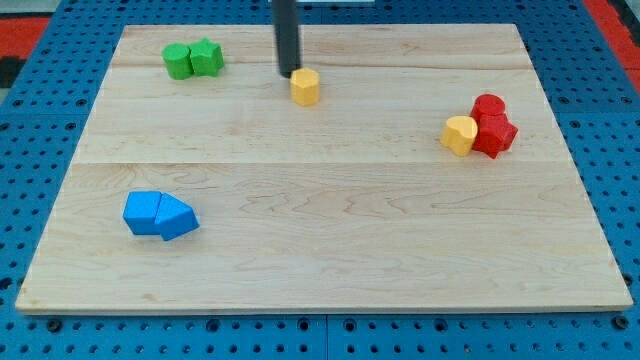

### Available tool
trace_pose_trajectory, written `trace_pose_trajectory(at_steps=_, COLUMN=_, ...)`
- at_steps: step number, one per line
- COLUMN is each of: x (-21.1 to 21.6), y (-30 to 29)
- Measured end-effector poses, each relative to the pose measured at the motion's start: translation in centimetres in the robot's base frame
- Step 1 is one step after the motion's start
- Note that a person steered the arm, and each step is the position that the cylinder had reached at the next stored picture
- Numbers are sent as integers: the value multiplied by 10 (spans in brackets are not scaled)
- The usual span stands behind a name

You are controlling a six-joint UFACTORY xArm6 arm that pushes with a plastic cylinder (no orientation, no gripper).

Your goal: Push the yellow hexagon right and down

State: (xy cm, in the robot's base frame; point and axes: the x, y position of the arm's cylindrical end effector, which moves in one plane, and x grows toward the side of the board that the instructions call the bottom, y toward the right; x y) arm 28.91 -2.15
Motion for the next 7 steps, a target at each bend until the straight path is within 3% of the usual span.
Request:
trace_pose_trajectory(at_steps=1, x=25, y=-3)
trace_pose_trajectory(at_steps=2, x=26, y=-59)
trace_pose_trajectory(at_steps=3, x=47, y=-52)
trace_pose_trajectory(at_steps=4, x=63, y=-20)
trace_pose_trajectory(at_steps=7, x=46, y=56)
